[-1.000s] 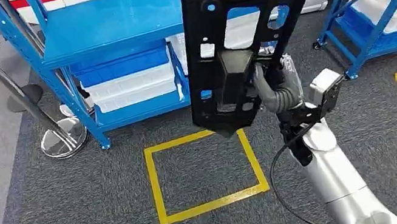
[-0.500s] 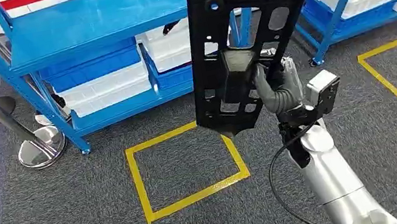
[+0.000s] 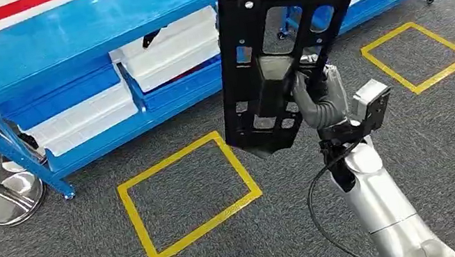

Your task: Take the parts from the cabinet and place them on the table.

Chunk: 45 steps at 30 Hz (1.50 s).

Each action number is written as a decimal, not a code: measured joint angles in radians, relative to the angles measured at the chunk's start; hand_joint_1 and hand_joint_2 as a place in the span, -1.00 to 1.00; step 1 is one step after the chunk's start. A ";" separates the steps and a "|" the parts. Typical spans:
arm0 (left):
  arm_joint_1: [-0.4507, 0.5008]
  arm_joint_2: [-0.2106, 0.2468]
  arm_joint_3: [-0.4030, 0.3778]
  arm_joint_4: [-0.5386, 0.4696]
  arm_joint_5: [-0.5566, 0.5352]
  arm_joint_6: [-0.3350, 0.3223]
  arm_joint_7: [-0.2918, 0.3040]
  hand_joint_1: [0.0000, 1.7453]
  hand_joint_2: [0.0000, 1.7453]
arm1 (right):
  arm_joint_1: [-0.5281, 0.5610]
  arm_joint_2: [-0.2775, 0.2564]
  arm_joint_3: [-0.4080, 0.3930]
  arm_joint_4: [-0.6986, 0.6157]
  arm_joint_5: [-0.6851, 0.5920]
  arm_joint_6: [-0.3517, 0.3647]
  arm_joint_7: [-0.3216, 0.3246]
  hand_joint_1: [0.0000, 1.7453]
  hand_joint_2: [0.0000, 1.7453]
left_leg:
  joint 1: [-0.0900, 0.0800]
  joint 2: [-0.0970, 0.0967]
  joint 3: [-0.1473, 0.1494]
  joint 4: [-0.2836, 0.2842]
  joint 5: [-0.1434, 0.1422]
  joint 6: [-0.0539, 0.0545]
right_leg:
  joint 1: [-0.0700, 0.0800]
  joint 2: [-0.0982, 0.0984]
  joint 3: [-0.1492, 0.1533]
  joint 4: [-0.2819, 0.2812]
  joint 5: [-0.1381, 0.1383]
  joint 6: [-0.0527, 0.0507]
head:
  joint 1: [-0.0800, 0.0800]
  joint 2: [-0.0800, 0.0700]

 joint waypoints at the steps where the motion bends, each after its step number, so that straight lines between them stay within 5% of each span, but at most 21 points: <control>1: 0.000 -0.001 0.000 0.000 0.000 0.000 0.001 -1.00 1.00 | -0.002 0.000 0.000 -0.001 0.000 0.000 0.000 1.00 1.00 | 0.002 0.009 0.000 0.001 -0.002 -0.007 | -0.003 0.010 -0.001 -0.006 0.006 -0.010 | 0.000 0.000; 4: 0.002 -0.001 0.000 0.000 0.000 -0.001 0.002 -1.00 1.00 | -0.006 0.010 0.000 -0.002 0.000 0.000 0.000 1.00 1.00 | 0.007 -0.089 -0.055 0.139 -0.105 -0.008 | -0.005 0.036 -0.007 -0.012 0.018 -0.033 | 0.000 0.000; 7: 0.006 -0.001 0.000 0.000 0.000 -0.002 0.005 -1.00 1.00 | -0.003 0.015 0.000 -0.002 0.000 -0.002 0.000 1.00 1.00 | 0.001 -0.106 -0.137 0.332 -0.171 -0.002 | 0.006 0.075 -0.016 -0.009 0.025 -0.042 | 0.000 0.000; 10: 0.002 -0.001 0.000 0.000 -0.005 -0.007 0.005 -1.00 1.00 | -0.009 0.014 -0.003 -0.002 0.000 -0.018 0.002 1.00 1.00 | -0.002 -0.124 -0.046 0.147 -0.058 0.018 | 0.014 0.119 -0.017 -0.003 0.027 -0.040 | 0.000 0.000; 11: 0.000 -0.001 0.000 0.000 -0.009 -0.008 0.005 -1.00 1.00 | -0.013 0.014 -0.006 -0.001 0.001 -0.026 0.002 1.00 1.00 | -0.003 -0.163 -0.006 0.064 -0.022 0.027 | 0.013 0.129 -0.019 0.001 0.027 -0.039 | 0.000 0.000; 12: -0.003 0.003 0.000 0.001 -0.015 -0.008 0.006 -1.00 1.00 | -0.017 0.014 -0.011 -0.001 0.001 -0.032 0.001 1.00 1.00 | 0.001 -0.216 0.007 0.038 -0.039 0.031 | 0.014 0.138 -0.026 0.002 0.030 -0.032 | 0.000 0.000; 16: -0.020 0.001 -0.003 0.001 -0.028 -0.010 0.010 -1.00 1.00 | -0.002 0.003 -0.038 -0.021 0.008 -0.044 0.001 1.00 1.00 | -0.004 -0.178 0.010 0.012 -0.027 0.034 | 0.005 0.184 -0.044 -0.003 0.049 0.000 | 0.000 0.000; 17: -0.024 -0.001 -0.003 0.001 -0.030 -0.011 0.011 -1.00 1.00 | 0.002 -0.003 -0.045 -0.026 0.009 -0.045 0.002 1.00 1.00 | 0.006 -0.159 0.012 0.000 -0.018 0.039 | 0.000 0.171 -0.047 0.002 0.044 0.001 | 0.000 0.000; 19: -0.027 -0.001 -0.003 0.001 -0.036 -0.014 0.013 -1.00 1.00 | -0.002 -0.005 -0.053 -0.036 0.013 -0.048 0.004 1.00 1.00 | 0.001 -0.132 0.012 -0.007 -0.012 0.049 | 0.008 0.078 -0.092 0.095 -0.023 0.010 | 0.001 0.000; 22: -0.031 -0.001 -0.005 0.001 -0.039 -0.019 0.019 -1.00 1.00 | 0.000 -0.005 -0.053 -0.036 0.023 -0.059 0.019 1.00 1.00 | -0.001 -0.083 0.009 -0.005 -0.013 0.049 | -0.002 0.052 -0.184 0.293 -0.097 0.023 | 0.001 0.000; 25: -0.038 -0.001 -0.006 0.001 -0.044 -0.023 0.022 -1.00 1.00 | -0.003 -0.005 -0.055 -0.040 0.034 -0.067 0.031 1.00 1.00 | 0.000 -0.047 0.009 -0.003 -0.016 0.044 | -0.013 0.031 -0.102 0.155 -0.013 0.030 | 0.001 0.000; 27: -0.043 -0.001 -0.009 0.001 -0.047 -0.026 0.022 -1.00 1.00 | -0.006 -0.005 -0.061 -0.058 0.036 -0.075 0.032 1.00 1.00 | -0.003 -0.031 0.011 0.001 -0.022 0.034 | -0.004 -0.057 -0.014 -0.006 0.015 0.022 | 0.001 0.000; 31: -0.047 -0.001 -0.010 0.001 -0.057 -0.032 0.025 -1.00 1.00 | -0.003 -0.005 -0.070 -0.078 0.041 -0.078 0.034 1.00 1.00 | -0.010 0.008 0.018 -0.003 -0.024 0.008 | 0.012 -0.009 -0.025 -0.008 0.022 -0.009 | 0.000 0.000; 32: -0.049 -0.002 -0.011 0.001 -0.059 -0.036 0.027 -1.00 1.00 | 0.000 -0.005 -0.072 -0.086 0.045 -0.078 0.035 1.00 1.00 | -0.004 -0.003 0.013 0.003 -0.034 0.000 | -0.001 0.003 -0.020 -0.019 0.030 -0.022 | 0.000 0.000; 34: -0.049 0.000 -0.012 0.001 -0.063 -0.042 0.028 -1.00 1.00 | -0.002 -0.004 -0.072 -0.093 0.052 -0.081 0.035 1.00 1.00 | -0.001 -0.083 -0.015 0.084 -0.092 0.000 | 0.001 0.019 -0.020 -0.021 0.034 -0.036 | 0.000 0.000; 36: -0.045 0.002 -0.018 0.001 -0.068 -0.047 0.031 -1.00 1.00 | 0.004 0.001 -0.072 -0.094 0.058 -0.085 0.035 1.00 1.00 | -0.002 -0.105 -0.093 0.260 -0.172 -0.002 | 0.004 0.049 -0.021 -0.021 0.034 -0.039 | 0.000 0.000; 38: -0.043 0.004 -0.026 0.001 -0.072 -0.054 0.032 -1.00 1.00 | 0.013 0.002 -0.072 -0.100 0.065 -0.095 0.035 1.00 1.00 | -0.002 -0.106 -0.128 0.328 -0.176 -0.001 | 0.007 0.076 -0.022 -0.018 0.034 -0.040 | 0.000 0.000; 41: -0.042 0.006 -0.031 0.001 -0.075 -0.059 0.032 -1.00 1.00 | 0.025 0.004 -0.074 -0.125 0.085 -0.116 0.027 1.00 1.00 | -0.001 -0.126 -0.036 0.115 -0.047 0.008 | 0.007 0.121 -0.022 -0.008 0.032 -0.036 | 0.000 0.000; 42: -0.040 0.009 -0.032 0.002 -0.075 -0.059 0.030 -1.00 1.00 | 0.029 0.006 -0.074 -0.135 0.090 -0.122 0.023 1.00 1.00 | 0.000 -0.174 -0.009 0.043 -0.026 0.014 | 0.005 0.131 -0.025 -0.004 0.029 -0.032 | 0.000 0.000; 43: -0.034 0.012 -0.033 0.002 -0.074 -0.059 0.030 -1.00 1.00 | 0.028 0.006 -0.075 -0.142 0.090 -0.130 0.019 1.00 1.00 | 0.006 -0.204 0.000 0.022 -0.036 0.015 | 0.012 0.142 -0.034 0.005 0.029 -0.025 | 0.000 0.000; 45: -0.031 0.012 -0.033 0.002 -0.068 -0.060 0.025 -1.00 1.00 | 0.038 0.010 -0.080 -0.160 0.090 -0.135 0.017 1.00 1.00 | -0.002 -0.186 0.000 0.023 -0.037 0.018 | 0.002 0.164 -0.044 0.000 0.037 -0.011 | 0.000 0.000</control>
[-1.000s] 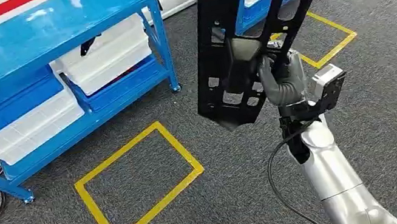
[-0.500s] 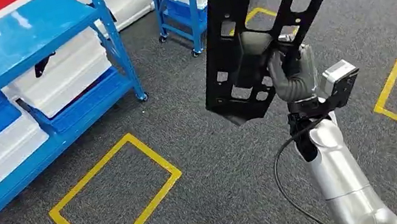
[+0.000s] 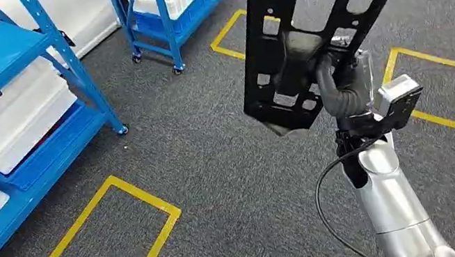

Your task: Take the parts from the cabinet and place them on the table.

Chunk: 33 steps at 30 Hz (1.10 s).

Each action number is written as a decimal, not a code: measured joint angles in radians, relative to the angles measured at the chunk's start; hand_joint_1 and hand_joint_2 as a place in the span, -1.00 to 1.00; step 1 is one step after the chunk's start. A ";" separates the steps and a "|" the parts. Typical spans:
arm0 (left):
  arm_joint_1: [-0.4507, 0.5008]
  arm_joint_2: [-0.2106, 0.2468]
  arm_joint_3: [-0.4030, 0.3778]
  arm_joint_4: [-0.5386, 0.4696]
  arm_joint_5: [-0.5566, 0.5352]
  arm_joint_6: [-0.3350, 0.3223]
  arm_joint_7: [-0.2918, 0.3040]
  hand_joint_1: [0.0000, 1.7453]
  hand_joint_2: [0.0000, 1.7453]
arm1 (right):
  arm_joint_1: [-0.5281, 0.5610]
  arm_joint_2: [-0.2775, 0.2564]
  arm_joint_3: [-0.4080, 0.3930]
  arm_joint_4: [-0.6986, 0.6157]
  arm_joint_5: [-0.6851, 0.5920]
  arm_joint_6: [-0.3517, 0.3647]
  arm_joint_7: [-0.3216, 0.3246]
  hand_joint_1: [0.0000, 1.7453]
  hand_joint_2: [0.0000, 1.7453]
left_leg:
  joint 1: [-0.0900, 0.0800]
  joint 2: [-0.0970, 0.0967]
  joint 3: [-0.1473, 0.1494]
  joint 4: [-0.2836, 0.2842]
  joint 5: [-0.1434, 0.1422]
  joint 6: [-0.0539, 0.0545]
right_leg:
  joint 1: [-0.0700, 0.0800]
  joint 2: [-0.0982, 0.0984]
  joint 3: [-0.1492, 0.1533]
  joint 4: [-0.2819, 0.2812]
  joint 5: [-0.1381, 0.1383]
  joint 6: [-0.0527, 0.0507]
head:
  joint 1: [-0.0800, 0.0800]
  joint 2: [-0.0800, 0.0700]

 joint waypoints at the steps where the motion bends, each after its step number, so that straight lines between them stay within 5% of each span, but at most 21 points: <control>1: 0.002 0.000 0.000 0.000 0.003 0.000 0.000 -1.00 1.00 | 0.006 0.000 -0.002 -0.008 -0.002 -0.001 0.000 1.00 1.00 | -0.002 0.009 0.000 -0.001 0.002 0.005 | -0.004 0.010 -0.001 -0.003 0.004 0.007 | 0.000 0.000; 2: 0.005 0.000 0.000 0.000 0.007 0.000 0.000 -1.00 1.00 | 0.007 0.000 -0.006 -0.014 -0.005 -0.002 -0.001 1.00 1.00 | 0.006 0.024 0.003 -0.012 0.009 0.014 | -0.001 0.020 -0.003 -0.004 0.006 0.013 | 0.000 0.000; 4: 0.010 0.005 0.000 0.001 0.013 0.001 -0.002 -1.00 1.00 | 0.006 0.000 -0.011 -0.023 -0.005 -0.002 -0.002 1.00 1.00 | 0.006 0.050 0.011 -0.025 0.016 0.030 | 0.002 -0.070 -0.030 0.054 -0.039 0.020 | 0.002 0.000; 5: 0.015 0.005 0.000 0.001 0.013 0.001 -0.002 -1.00 1.00 | 0.004 0.001 -0.011 -0.025 -0.005 -0.002 -0.003 1.00 1.00 | 0.003 0.063 0.012 -0.026 0.016 0.030 | -0.001 -0.096 -0.066 0.132 -0.079 0.026 | 0.002 0.000; 7: 0.023 0.005 0.000 0.002 0.013 0.001 -0.002 -1.00 1.00 | 0.009 0.004 -0.011 -0.025 -0.002 -0.001 -0.003 1.00 1.00 | -0.001 0.088 0.012 -0.025 0.014 0.032 | -0.005 -0.115 -0.136 0.278 -0.135 0.033 | 0.001 0.000; 8: 0.025 0.005 0.000 0.003 0.013 0.001 -0.002 -1.00 1.00 | 0.011 0.004 -0.011 -0.025 -0.002 -0.001 -0.002 1.00 1.00 | -0.001 0.100 0.012 -0.025 0.012 0.032 | -0.007 -0.116 -0.152 0.306 -0.134 0.034 | 0.001 0.000; 10: 0.026 0.005 0.000 0.003 0.013 0.001 -0.002 -1.00 1.00 | 0.013 0.004 -0.011 -0.025 -0.002 0.000 -0.002 1.00 1.00 | -0.001 0.123 0.016 -0.024 0.008 0.028 | -0.009 -0.123 -0.100 0.208 -0.069 0.034 | 0.001 0.000; 12: 0.026 0.005 0.000 0.003 0.013 0.001 -0.002 -1.00 1.00 | 0.012 0.004 -0.011 -0.025 -0.002 0.000 -0.002 1.00 1.00 | -0.002 0.141 0.026 -0.024 0.000 0.021 | -0.005 -0.173 0.008 0.016 0.005 0.025 | 0.001 0.000; 13: 0.027 0.005 0.000 0.003 0.013 0.001 -0.002 -1.00 1.00 | 0.010 0.004 -0.011 -0.025 -0.002 0.000 -0.002 1.00 1.00 | -0.008 0.148 0.026 -0.023 -0.004 0.015 | 0.010 -0.199 0.019 -0.007 -0.014 0.021 | 0.001 0.000; 17: 0.026 0.004 0.000 0.003 0.013 0.007 -0.001 -1.00 1.00 | 0.010 0.008 -0.017 -0.024 0.003 0.007 -0.003 1.00 1.00 | -0.011 0.186 0.035 -0.027 -0.010 -0.009 | 0.016 -0.151 0.011 -0.014 -0.008 -0.004 | 0.001 0.000; 19: 0.026 0.005 0.000 0.003 0.015 0.010 -0.002 -1.00 1.00 | 0.005 0.010 -0.019 -0.023 0.006 0.010 -0.004 1.00 1.00 | -0.003 0.127 0.018 0.020 -0.049 -0.013 | 0.005 -0.134 0.020 -0.026 -0.002 -0.021 | 0.001 0.000; 20: 0.028 0.005 0.000 0.003 0.020 0.013 -0.002 -1.00 1.00 | 0.001 0.015 -0.019 -0.021 0.010 0.010 -0.005 1.00 1.00 | -0.003 0.099 -0.019 0.099 -0.092 -0.013 | 0.006 -0.125 0.020 -0.026 -0.002 -0.025 | 0.001 0.000; 22: 0.032 0.005 0.000 0.003 0.024 0.020 -0.002 -1.00 1.00 | 0.001 0.019 -0.019 -0.013 0.049 -0.017 -0.015 1.00 1.00 | -0.004 0.081 -0.101 0.263 -0.158 -0.014 | 0.009 -0.100 0.020 -0.025 -0.004 -0.028 | 0.001 0.000; 23: 0.033 0.005 0.000 0.003 0.029 0.021 -0.002 -1.00 1.00 | 0.002 0.019 -0.019 -0.008 0.117 -0.057 -0.020 1.00 1.00 | -0.004 0.080 -0.126 0.306 -0.159 -0.014 | 0.010 -0.087 0.020 -0.023 -0.004 -0.028 | 0.001 0.000; 24: 0.035 0.005 0.000 0.004 0.031 0.022 -0.002 -1.00 1.00 | 0.001 0.019 -0.018 -0.005 0.189 -0.111 -0.023 1.00 1.00 | -0.004 0.080 -0.126 0.295 -0.137 -0.013 | 0.010 -0.074 0.021 -0.021 -0.004 -0.028 | 0.001 0.000; 26: 0.036 0.004 0.000 0.004 0.032 0.024 -0.003 -1.00 1.00 | -0.001 0.019 -0.013 0.001 0.441 -0.249 0.002 1.00 1.00 | -0.002 0.072 -0.069 0.149 -0.042 -0.010 | 0.009 -0.046 0.021 -0.014 -0.006 -0.025 | 0.001 0.000; 27: 0.036 0.005 0.000 0.004 0.032 0.026 -0.003 -1.00 1.00 | -0.007 0.019 -0.005 0.006 0.596 -0.313 0.042 1.00 1.00 | 0.000 0.048 -0.032 0.062 0.004 -0.007 | 0.007 -0.034 0.020 -0.008 -0.010 -0.022 | 0.001 0.000; 28: 0.038 0.005 0.000 0.005 0.033 0.027 -0.003 -1.00 1.00 | -0.022 0.018 0.010 0.023 0.794 -0.370 0.093 1.00 1.00 | 0.003 -0.008 -0.014 0.018 0.000 -0.003 | 0.007 -0.022 0.014 -0.002 -0.012 -0.017 | 0.001 0.000; 30: 0.037 0.004 0.001 0.006 0.035 0.028 -0.002 -1.00 1.00 | -0.063 0.016 0.044 0.068 1.109 -0.410 0.196 1.00 1.00 | 0.003 0.002 -0.009 0.002 0.000 -0.001 | 0.002 0.004 -0.001 0.002 -0.006 -0.002 | 0.001 0.000; 32: 0.031 0.004 0.001 0.006 0.042 0.032 0.001 -1.00 1.00 | -0.100 -0.005 0.077 0.139 1.362 -0.425 0.291 1.00 1.00 | -0.005 0.021 -0.007 0.000 0.005 0.013 | -0.002 0.027 -0.002 -0.007 0.003 0.016 | 0.001 0.000; 33: 0.029 0.002 0.001 0.006 0.044 0.034 0.003 -1.00 1.00 | -0.122 -0.016 0.087 0.178 1.434 -0.434 0.331 1.00 1.00 | 0.006 0.033 -0.003 -0.013 0.015 0.026 | -0.003 0.025 -0.005 -0.004 0.001 0.021 | 0.001 0.000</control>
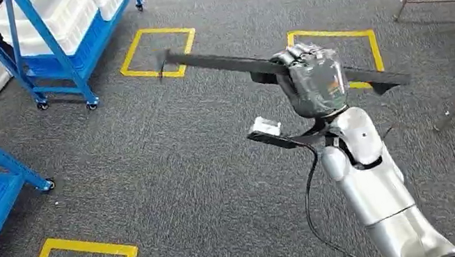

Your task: Take the parts from the cabinet and place them on the table.

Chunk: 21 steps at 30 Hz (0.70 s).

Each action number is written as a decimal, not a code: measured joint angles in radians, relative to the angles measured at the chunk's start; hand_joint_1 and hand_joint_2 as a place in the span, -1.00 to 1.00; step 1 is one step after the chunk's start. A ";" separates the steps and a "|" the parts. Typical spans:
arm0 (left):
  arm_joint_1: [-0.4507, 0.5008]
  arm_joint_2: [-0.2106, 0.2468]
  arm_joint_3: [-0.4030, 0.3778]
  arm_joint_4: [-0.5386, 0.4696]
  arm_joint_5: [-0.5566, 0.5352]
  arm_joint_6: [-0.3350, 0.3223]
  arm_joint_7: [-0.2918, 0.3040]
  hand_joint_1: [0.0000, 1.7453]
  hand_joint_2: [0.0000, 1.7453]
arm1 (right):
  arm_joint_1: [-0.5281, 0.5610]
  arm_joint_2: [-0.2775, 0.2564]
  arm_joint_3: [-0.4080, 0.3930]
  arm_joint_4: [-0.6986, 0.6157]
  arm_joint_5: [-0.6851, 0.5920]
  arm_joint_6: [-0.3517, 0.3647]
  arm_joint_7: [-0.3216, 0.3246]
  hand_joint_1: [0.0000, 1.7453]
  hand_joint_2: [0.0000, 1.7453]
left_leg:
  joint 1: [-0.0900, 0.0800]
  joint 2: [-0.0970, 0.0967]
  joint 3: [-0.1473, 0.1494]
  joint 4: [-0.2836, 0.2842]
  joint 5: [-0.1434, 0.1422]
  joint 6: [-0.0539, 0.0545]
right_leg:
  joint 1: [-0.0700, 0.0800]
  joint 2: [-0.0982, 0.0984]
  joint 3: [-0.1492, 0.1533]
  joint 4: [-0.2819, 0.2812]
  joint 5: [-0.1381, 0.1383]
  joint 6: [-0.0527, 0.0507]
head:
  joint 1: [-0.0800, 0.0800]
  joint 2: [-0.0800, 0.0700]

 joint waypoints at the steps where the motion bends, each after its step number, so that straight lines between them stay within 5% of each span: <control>1: -0.001 0.000 0.000 0.000 0.000 0.003 0.001 -1.00 1.00 | -0.027 -0.010 0.010 0.043 0.047 -0.017 0.027 1.00 1.00 | -0.005 0.008 0.003 -0.006 0.004 0.005 | 0.006 -0.067 -0.008 0.022 -0.015 0.002 | 0.000 0.000; 2: 0.000 -0.002 0.000 0.000 0.001 0.005 0.003 -1.00 1.00 | -0.060 -0.022 0.022 0.092 0.085 -0.032 0.053 1.00 1.00 | -0.008 0.019 0.003 -0.008 0.006 0.010 | 0.007 -0.115 -0.036 0.079 -0.050 0.008 | 0.001 0.000; 3: 0.003 -0.002 0.000 0.000 0.001 0.006 0.005 -1.00 1.00 | -0.088 -0.030 0.030 0.131 0.112 -0.044 0.072 1.00 1.00 | -0.010 0.029 0.001 -0.007 0.006 0.010 | 0.004 -0.133 -0.074 0.156 -0.087 0.012 | 0.002 0.000; 5: 0.007 -0.002 0.000 0.000 0.004 0.007 0.006 -1.00 1.00 | -0.136 -0.050 0.053 0.219 0.143 -0.067 0.103 1.00 1.00 | -0.013 0.056 0.001 -0.007 0.004 0.013 | 0.000 -0.141 -0.148 0.306 -0.138 0.019 | 0.002 0.000; 6: 0.007 -0.002 0.000 0.000 0.004 0.008 0.007 -1.00 1.00 | -0.151 -0.061 0.065 0.246 0.147 -0.071 0.116 1.00 1.00 | -0.013 0.065 0.002 -0.006 0.003 0.013 | 0.000 -0.142 -0.154 0.315 -0.131 0.020 | 0.002 0.000; 7: 0.006 -0.002 0.000 0.000 0.004 0.008 0.007 -1.00 1.00 | -0.166 -0.074 0.078 0.283 0.147 -0.075 0.132 1.00 1.00 | -0.014 0.076 0.004 -0.006 0.001 0.013 | 0.000 -0.143 -0.136 0.277 -0.101 0.018 | 0.002 0.000; 9: 0.006 -0.003 0.000 0.000 0.004 0.010 0.006 -1.00 1.00 | -0.193 -0.094 0.095 0.330 0.147 -0.084 0.141 1.00 1.00 | -0.016 0.094 0.012 -0.006 -0.005 0.011 | 0.005 -0.160 -0.047 0.109 -0.017 0.008 | 0.002 0.000; 10: 0.007 -0.003 0.000 0.000 0.006 0.011 0.005 -1.00 1.00 | -0.208 -0.101 0.099 0.354 0.140 -0.091 0.141 1.00 1.00 | -0.018 0.104 0.016 -0.007 -0.009 0.009 | 0.014 -0.207 0.002 0.017 0.015 -0.003 | 0.002 0.000; 11: 0.006 -0.004 0.000 0.000 0.006 0.012 0.004 -1.00 1.00 | -0.223 -0.106 0.102 0.375 0.128 -0.102 0.139 1.00 1.00 | -0.027 0.113 0.015 -0.005 -0.014 0.001 | 0.035 -0.243 0.012 -0.010 -0.001 -0.010 | 0.002 0.000; 15: 0.005 -0.007 0.000 0.000 0.007 0.019 0.003 -1.00 1.00 | -0.237 -0.125 0.109 0.422 0.106 -0.120 0.130 1.00 1.00 | -0.028 0.155 0.028 -0.008 -0.027 -0.019 | 0.031 -0.189 0.012 -0.021 0.003 -0.029 | 0.002 0.000; 17: 0.004 -0.007 0.000 0.000 0.010 0.023 0.003 -1.00 1.00 | -0.252 -0.124 0.112 0.448 0.092 -0.124 0.121 1.00 1.00 | -0.021 0.080 0.006 0.049 -0.065 -0.026 | 0.020 -0.168 0.022 -0.028 0.006 -0.037 | 0.002 0.000; 18: 0.005 -0.007 0.000 0.000 0.012 0.024 0.003 -1.00 1.00 | -0.262 -0.124 0.112 0.462 0.085 -0.128 0.120 1.00 1.00 | -0.020 0.060 -0.032 0.125 -0.102 -0.027 | 0.020 -0.158 0.021 -0.027 0.006 -0.045 | 0.001 0.000; 20: 0.008 -0.007 0.000 0.000 0.019 0.026 0.003 -1.00 1.00 | -0.265 -0.122 0.115 0.480 0.082 -0.141 0.119 1.00 1.00 | -0.020 0.049 -0.115 0.283 -0.156 -0.030 | 0.021 -0.129 0.021 -0.026 0.004 -0.048 | 0.001 0.000; 21: 0.008 -0.007 0.000 0.000 0.021 0.027 0.003 -1.00 1.00 | -0.264 -0.122 0.116 0.487 0.082 -0.141 0.120 1.00 1.00 | -0.020 0.049 -0.137 0.313 -0.151 -0.031 | 0.021 -0.114 0.022 -0.024 0.004 -0.048 | 0.001 0.000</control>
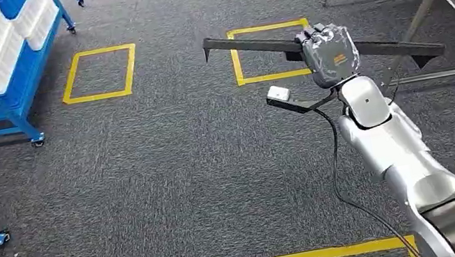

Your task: Take the parts from the cabinet and place them on the table.

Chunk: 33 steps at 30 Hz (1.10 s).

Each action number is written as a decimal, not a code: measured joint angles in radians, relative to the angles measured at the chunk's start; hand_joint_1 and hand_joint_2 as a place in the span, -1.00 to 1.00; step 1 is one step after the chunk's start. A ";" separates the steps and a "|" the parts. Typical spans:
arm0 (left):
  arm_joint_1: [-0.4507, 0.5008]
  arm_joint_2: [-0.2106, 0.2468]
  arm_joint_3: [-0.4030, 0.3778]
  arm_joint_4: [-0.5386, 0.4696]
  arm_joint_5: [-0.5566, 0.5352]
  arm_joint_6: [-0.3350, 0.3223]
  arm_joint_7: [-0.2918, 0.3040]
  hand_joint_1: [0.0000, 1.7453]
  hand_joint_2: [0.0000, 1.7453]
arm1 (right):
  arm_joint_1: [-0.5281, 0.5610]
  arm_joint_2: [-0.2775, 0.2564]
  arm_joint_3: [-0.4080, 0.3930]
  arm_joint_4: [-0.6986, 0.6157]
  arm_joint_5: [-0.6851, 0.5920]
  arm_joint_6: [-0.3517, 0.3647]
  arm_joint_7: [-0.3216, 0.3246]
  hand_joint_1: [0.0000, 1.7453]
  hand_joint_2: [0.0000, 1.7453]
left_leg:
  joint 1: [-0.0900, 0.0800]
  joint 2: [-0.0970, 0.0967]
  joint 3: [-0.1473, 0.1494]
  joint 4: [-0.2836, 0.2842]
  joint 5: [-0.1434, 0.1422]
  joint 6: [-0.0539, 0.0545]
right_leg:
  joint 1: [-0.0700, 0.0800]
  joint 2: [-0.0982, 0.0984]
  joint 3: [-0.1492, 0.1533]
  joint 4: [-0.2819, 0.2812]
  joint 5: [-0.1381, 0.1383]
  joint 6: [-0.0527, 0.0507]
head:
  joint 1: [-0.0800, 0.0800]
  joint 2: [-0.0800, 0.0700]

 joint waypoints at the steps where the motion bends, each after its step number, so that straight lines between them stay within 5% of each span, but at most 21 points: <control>1: 0.000 0.000 0.000 0.000 0.001 0.000 0.000 -1.00 1.00 | 0.001 0.000 0.001 0.005 0.000 0.000 0.003 1.00 1.00 | 0.001 -0.001 0.001 -0.022 0.032 0.000 | -0.001 0.017 0.001 0.002 -0.002 0.001 | 0.000 0.000; 3: 0.000 0.000 0.000 0.000 0.004 0.001 -0.002 -1.00 1.00 | -0.001 0.000 0.001 0.012 -0.002 -0.001 0.011 1.00 1.00 | 0.006 -0.016 0.056 -0.170 0.132 0.000 | -0.006 0.047 0.001 0.015 -0.008 0.009 | 0.000 0.000; 4: 0.001 0.000 0.001 0.000 0.006 0.001 -0.002 -1.00 1.00 | -0.004 0.000 0.001 0.014 -0.002 -0.002 0.015 1.00 1.00 | 0.011 -0.054 0.085 -0.252 0.174 0.000 | -0.008 0.058 -0.002 0.023 -0.015 0.014 | 0.000 0.000; 5: 0.003 0.000 0.002 0.002 0.009 0.002 -0.002 -1.00 1.00 | -0.010 0.000 0.001 0.021 -0.003 -0.004 0.019 1.00 1.00 | 0.014 -0.094 0.093 -0.270 0.157 0.001 | -0.004 0.069 -0.011 0.033 -0.018 0.020 | 0.000 0.000; 9: -0.001 0.000 0.002 0.002 0.011 0.008 -0.002 -1.00 1.00 | -0.013 -0.005 0.000 0.045 0.004 -0.006 0.035 1.00 1.00 | 0.008 -0.054 0.105 -0.292 0.158 0.026 | -0.016 0.115 -0.025 0.027 -0.006 0.047 | 0.000 0.000; 10: -0.002 0.000 0.002 0.002 0.011 0.010 -0.001 -1.00 1.00 | -0.013 -0.004 0.000 0.049 0.008 -0.006 0.040 1.00 1.00 | 0.012 -0.039 0.110 -0.301 0.163 0.035 | -0.018 0.090 -0.028 0.034 -0.013 0.048 | 0.000 0.000; 11: -0.003 0.000 0.003 0.002 0.012 0.011 -0.001 -1.00 1.00 | -0.018 -0.005 0.000 0.054 0.011 -0.008 0.044 1.00 1.00 | 0.010 -0.030 0.112 -0.307 0.165 0.042 | -0.011 0.031 -0.042 0.066 -0.035 0.051 | 0.001 0.000; 12: -0.002 0.000 0.003 0.002 0.012 0.012 -0.001 -1.00 1.00 | -0.022 -0.004 0.000 0.058 0.014 -0.008 0.051 1.00 1.00 | 0.008 -0.021 0.112 -0.308 0.166 0.044 | -0.011 0.000 -0.074 0.129 -0.069 0.055 | 0.000 0.000; 14: 0.001 0.000 0.003 0.002 0.013 0.012 -0.002 -1.00 1.00 | -0.023 -0.002 0.000 0.069 0.022 -0.008 0.061 1.00 1.00 | 0.004 0.001 0.112 -0.308 0.163 0.048 | -0.017 -0.022 -0.152 0.290 -0.134 0.061 | 0.000 0.000; 15: 0.001 0.000 0.003 0.002 0.014 0.012 -0.004 -1.00 1.00 | -0.022 -0.002 0.000 0.077 0.024 -0.008 0.065 1.00 1.00 | 0.004 0.013 0.112 -0.307 0.162 0.048 | -0.020 -0.024 -0.177 0.334 -0.139 0.063 | 0.000 0.000; 16: 0.001 0.000 0.003 0.002 0.015 0.012 -0.006 -1.00 1.00 | -0.021 -0.002 0.000 0.083 0.024 -0.008 0.069 1.00 1.00 | 0.004 0.024 0.113 -0.307 0.161 0.048 | -0.021 -0.026 -0.173 0.322 -0.122 0.064 | 0.000 0.000; 18: 0.000 0.000 0.003 0.002 0.017 0.012 -0.010 -1.00 1.00 | -0.022 -0.002 0.000 0.087 0.024 -0.008 0.070 1.00 1.00 | 0.004 0.046 0.117 -0.307 0.157 0.045 | -0.020 -0.039 -0.098 0.177 -0.043 0.061 | 0.000 0.000; 19: 0.000 0.000 0.003 0.002 0.017 0.012 -0.014 -1.00 1.00 | -0.023 -0.002 -0.002 0.087 0.023 -0.009 0.070 1.00 1.00 | 0.003 0.055 0.120 -0.307 0.155 0.042 | -0.017 -0.061 -0.049 0.088 -0.008 0.056 | 0.000 0.000; 20: 0.000 0.000 0.003 0.002 0.017 0.012 -0.015 -1.00 1.00 | -0.024 -0.002 -0.002 0.087 0.021 -0.009 0.070 1.00 1.00 | 0.001 0.065 0.124 -0.307 0.151 0.039 | -0.007 -0.115 -0.014 0.019 -0.008 0.050 | 0.000 0.000; 24: 0.000 -0.003 0.003 0.002 0.016 0.011 -0.019 -1.00 1.00 | -0.017 -0.015 -0.009 0.086 0.014 -0.010 0.069 1.00 1.00 | -0.003 0.102 0.136 -0.311 0.140 0.019 | 0.008 -0.071 -0.014 0.013 -0.009 0.030 | 0.000 0.000; 25: -0.001 -0.003 0.003 0.002 0.017 0.011 -0.019 -1.00 1.00 | -0.012 -0.018 -0.012 0.081 0.015 -0.010 0.069 1.00 1.00 | -0.001 0.091 0.135 -0.305 0.131 0.010 | -0.008 -0.060 -0.002 0.001 -0.002 0.020 | 0.000 0.000; 26: -0.001 -0.003 0.003 0.002 0.016 0.011 -0.020 -1.00 1.00 | -0.011 -0.018 -0.012 0.076 0.015 -0.011 0.069 1.00 1.00 | 0.002 0.042 0.130 -0.279 0.114 0.009 | -0.007 -0.050 0.002 -0.003 -0.002 0.017 | 0.000 0.000; 27: 0.001 -0.003 0.003 0.002 0.016 0.011 -0.021 -1.00 1.00 | -0.011 -0.019 -0.013 0.075 0.015 -0.011 0.069 1.00 1.00 | 0.004 0.015 0.103 -0.216 0.076 0.009 | -0.008 -0.042 0.003 -0.002 -0.003 0.010 | -0.001 0.000; 30: 0.006 -0.003 0.003 0.002 0.017 0.011 -0.022 -1.00 1.00 | 0.009 -0.016 -0.014 0.068 0.023 -0.011 0.066 1.00 1.00 | 0.005 -0.002 -0.007 0.001 -0.006 0.004 | -0.007 -0.002 0.004 0.000 -0.005 0.006 | -0.001 0.000; 31: 0.006 -0.003 0.003 0.002 0.017 0.011 -0.022 -1.00 1.00 | 0.018 -0.016 -0.015 0.066 0.025 -0.011 0.063 1.00 1.00 | 0.005 -0.002 -0.018 0.010 0.007 0.004 | -0.008 0.013 0.005 0.002 -0.006 0.006 | -0.001 0.000; 33: 0.006 -0.003 0.003 0.002 0.017 0.010 -0.022 -1.00 1.00 | 0.032 -0.016 -0.018 0.058 0.027 -0.011 0.062 1.00 1.00 | 0.007 -0.007 0.030 -0.114 0.096 0.004 | -0.011 0.046 0.005 0.011 -0.010 0.012 | -0.001 0.000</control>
